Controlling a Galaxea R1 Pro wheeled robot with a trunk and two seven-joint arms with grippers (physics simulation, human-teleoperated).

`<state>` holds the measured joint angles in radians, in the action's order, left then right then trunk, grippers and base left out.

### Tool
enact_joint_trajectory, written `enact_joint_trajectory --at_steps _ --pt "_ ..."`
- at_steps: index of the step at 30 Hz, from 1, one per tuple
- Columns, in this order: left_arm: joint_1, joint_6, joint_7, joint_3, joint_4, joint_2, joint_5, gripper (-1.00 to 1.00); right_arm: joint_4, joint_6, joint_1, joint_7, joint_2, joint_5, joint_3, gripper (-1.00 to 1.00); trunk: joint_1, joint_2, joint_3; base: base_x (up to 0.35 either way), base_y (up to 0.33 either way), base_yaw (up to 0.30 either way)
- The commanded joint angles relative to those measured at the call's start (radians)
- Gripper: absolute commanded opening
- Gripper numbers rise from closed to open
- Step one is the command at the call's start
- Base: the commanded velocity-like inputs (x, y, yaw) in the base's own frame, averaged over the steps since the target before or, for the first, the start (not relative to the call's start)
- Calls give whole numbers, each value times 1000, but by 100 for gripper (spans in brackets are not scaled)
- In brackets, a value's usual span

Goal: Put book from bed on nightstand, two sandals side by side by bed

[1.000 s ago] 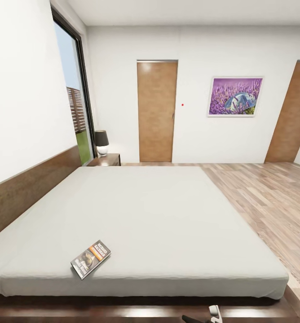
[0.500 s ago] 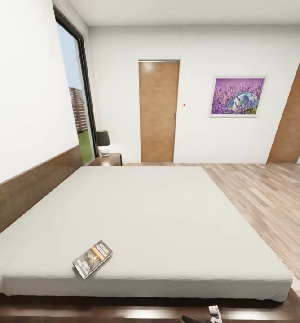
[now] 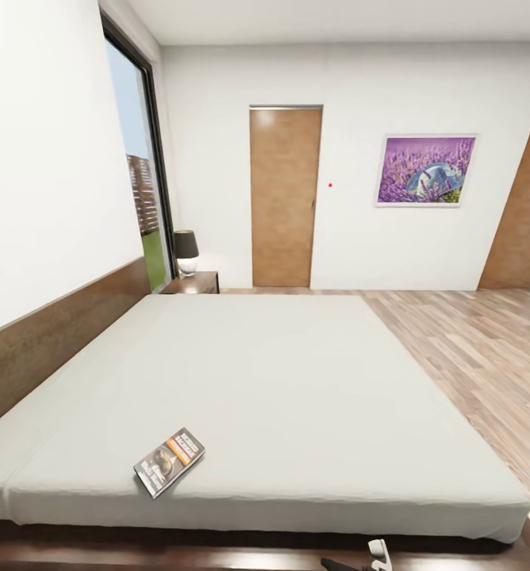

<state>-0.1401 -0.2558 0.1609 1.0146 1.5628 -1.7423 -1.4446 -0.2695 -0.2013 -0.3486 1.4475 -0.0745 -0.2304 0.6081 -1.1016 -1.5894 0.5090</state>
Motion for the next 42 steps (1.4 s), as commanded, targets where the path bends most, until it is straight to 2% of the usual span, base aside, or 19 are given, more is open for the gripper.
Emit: enact_joint_trajectory --at_steps 1,23,42 --pt "-7 -3 6 6 2 0 -10 100 0 -10 -1 5 1 -9 8 100 0 -1 1 34 38 4" --pt "-7 -3 6 5 2 0 -10 100 1 -10 -1 5 1 -9 7 100 0 -1 1 27 31 3" --pt "-7 -3 6 5 2 0 -8 100 0 -9 -1 5 1 -9 7 100 0 -1 6 1 1 106"
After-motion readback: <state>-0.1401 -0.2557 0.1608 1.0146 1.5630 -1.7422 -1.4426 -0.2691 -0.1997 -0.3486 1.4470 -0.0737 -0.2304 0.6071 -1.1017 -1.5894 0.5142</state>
